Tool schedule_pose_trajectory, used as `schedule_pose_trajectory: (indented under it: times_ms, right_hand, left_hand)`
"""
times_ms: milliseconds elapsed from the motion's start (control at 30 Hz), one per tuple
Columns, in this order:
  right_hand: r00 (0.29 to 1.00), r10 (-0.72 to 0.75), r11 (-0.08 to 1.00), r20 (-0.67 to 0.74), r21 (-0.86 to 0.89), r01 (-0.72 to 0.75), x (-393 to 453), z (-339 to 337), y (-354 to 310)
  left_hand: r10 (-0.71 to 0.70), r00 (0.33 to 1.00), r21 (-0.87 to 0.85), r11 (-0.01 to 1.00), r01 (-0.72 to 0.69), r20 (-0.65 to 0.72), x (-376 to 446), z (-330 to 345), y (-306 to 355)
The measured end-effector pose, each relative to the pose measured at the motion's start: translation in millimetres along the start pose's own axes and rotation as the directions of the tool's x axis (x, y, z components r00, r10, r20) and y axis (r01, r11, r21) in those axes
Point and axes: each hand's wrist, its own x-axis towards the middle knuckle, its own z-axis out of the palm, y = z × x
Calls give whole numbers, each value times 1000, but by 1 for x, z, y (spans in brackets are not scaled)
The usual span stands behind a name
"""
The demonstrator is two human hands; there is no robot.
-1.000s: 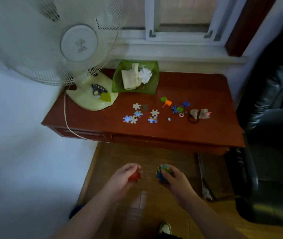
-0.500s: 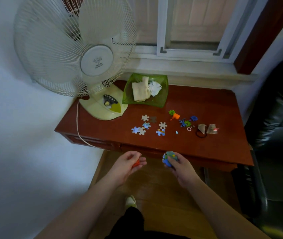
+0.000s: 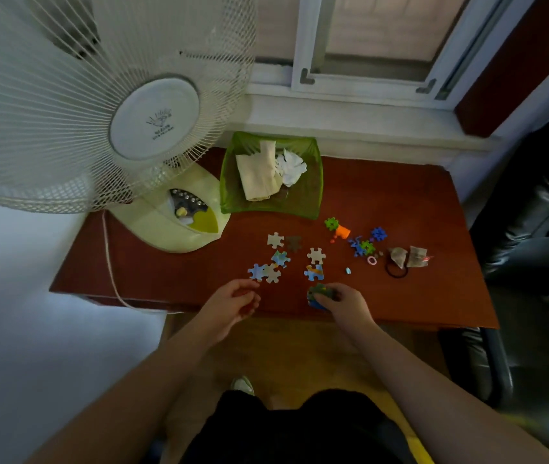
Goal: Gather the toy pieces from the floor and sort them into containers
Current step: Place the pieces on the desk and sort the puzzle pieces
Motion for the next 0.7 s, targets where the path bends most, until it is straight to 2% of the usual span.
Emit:
schedule_pose_trajectory:
  times_ms: [100, 200, 233, 333, 367, 433, 567, 700]
  right_hand:
    - [997, -67, 985, -32, -159, 61, 20, -3, -6]
    - [983, -169, 935, 68, -305, 182, 44, -6, -10]
    - [971, -205, 902, 123, -360, 236, 52, -8, -12]
    - [917, -272, 815, 291, -437, 381, 69, -12, -17]
    - [902, -276, 793, 332, -452, 408, 72, -13, -19]
    - [878, -248, 741, 409, -504, 444, 80, -14, -24]
    - [832, -204, 518, 516, -664, 539, 94, -12, -33]
    - [817, -216, 438, 535, -694, 571, 98, -9, -37]
  left_hand:
    - [44, 998, 253, 967, -32, -44, 18, 2, 10]
    - [77, 993, 387, 921, -38, -86, 39, 6, 12]
    - [97, 990, 463, 886, -38, -104, 46, 8, 12]
    - [254, 953, 751, 659, -43, -168, 59, 12, 14]
    - [279, 943, 777, 629, -36, -182, 61, 13, 13]
    - [271, 937, 776, 630, 2, -222, 65, 17, 13]
    - [264, 924, 816, 572, 82, -277, 74, 22, 14]
    - [251, 916, 799, 590, 112, -314, 75, 23, 14]
